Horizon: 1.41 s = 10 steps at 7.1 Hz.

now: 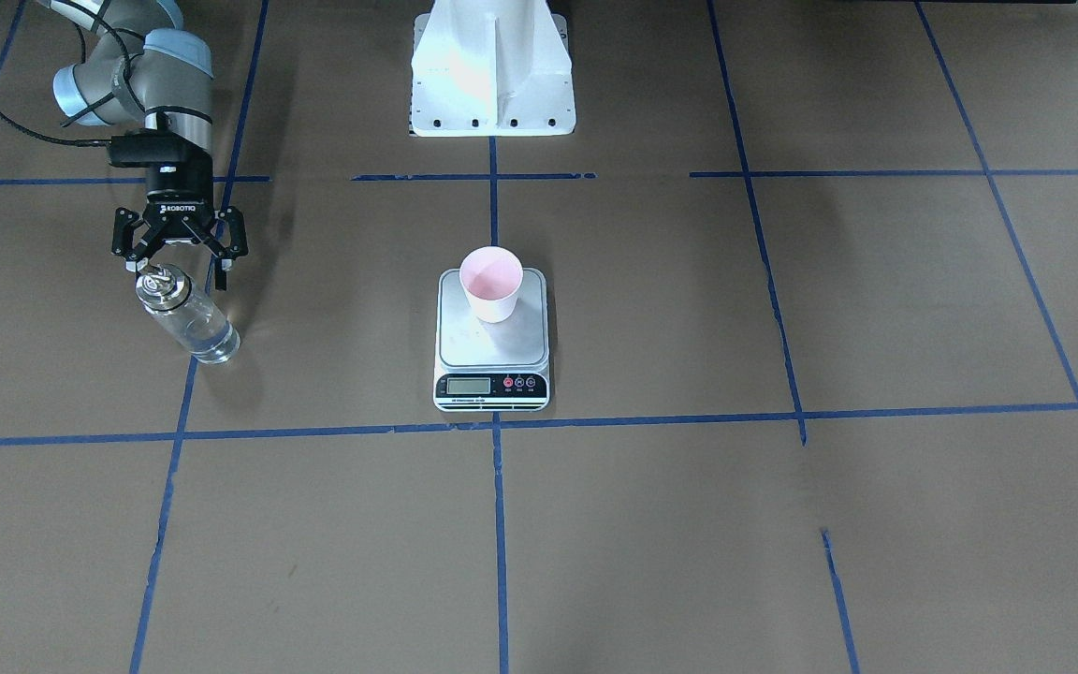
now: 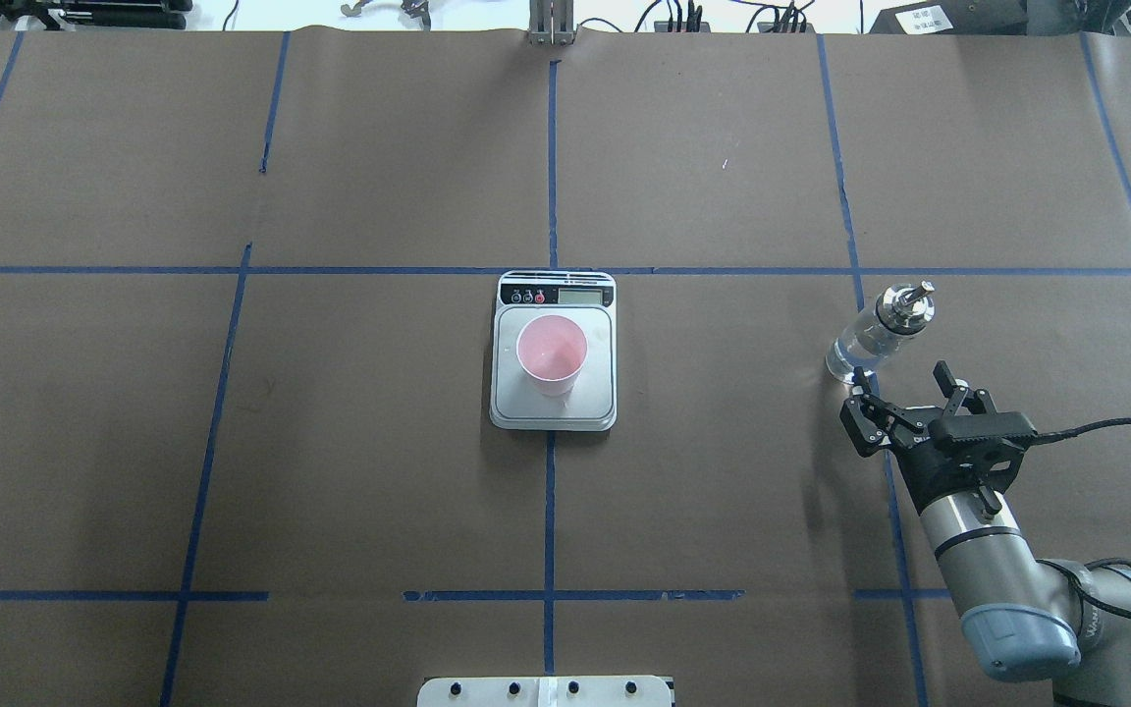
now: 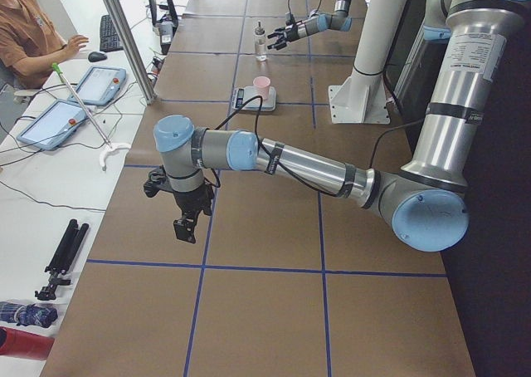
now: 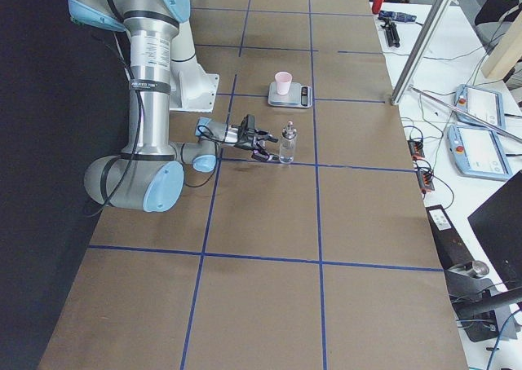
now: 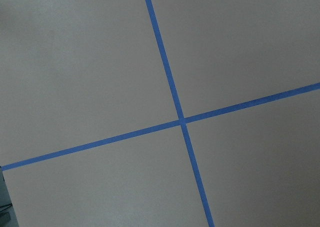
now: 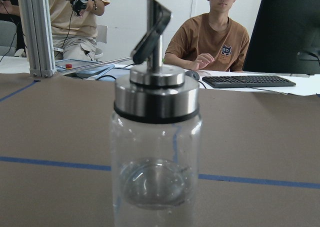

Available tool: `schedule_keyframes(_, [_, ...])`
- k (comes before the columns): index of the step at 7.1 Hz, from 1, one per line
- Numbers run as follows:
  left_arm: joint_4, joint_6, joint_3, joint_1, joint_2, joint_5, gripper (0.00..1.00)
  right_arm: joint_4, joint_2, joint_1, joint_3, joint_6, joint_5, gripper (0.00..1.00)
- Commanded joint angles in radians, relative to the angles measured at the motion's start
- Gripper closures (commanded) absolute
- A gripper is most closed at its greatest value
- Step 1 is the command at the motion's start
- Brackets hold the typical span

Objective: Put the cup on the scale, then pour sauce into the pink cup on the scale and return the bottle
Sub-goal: 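Close the right gripper around the glass sauce bottle body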

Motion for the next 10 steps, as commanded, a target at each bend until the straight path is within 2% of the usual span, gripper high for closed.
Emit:
schedule_keyframes(1, [0.0,0.0,0.0,0.002,0.0,0.0,0.0,0.022,0.03,0.001,-0.038,-0.013,-0.009,0.0])
schedule_keyframes(6, [0.002,0.0,-0.006,0.002,0.002,0.0,0.0,0.02,0.055,0.03,-0.055,-0.034,-0.008,0.0])
schedule_keyframes(8, [0.002,0.0,-0.008,0.002,0.0,0.0,0.0,0.019,0.114,0.05,-0.101,-0.047,-0.003,0.0])
schedule_keyframes(10, [0.003,0.0,-0.009,0.002,0.0,-0.002,0.0,0.019,0.125,0.083,-0.107,-0.073,0.003,0.0])
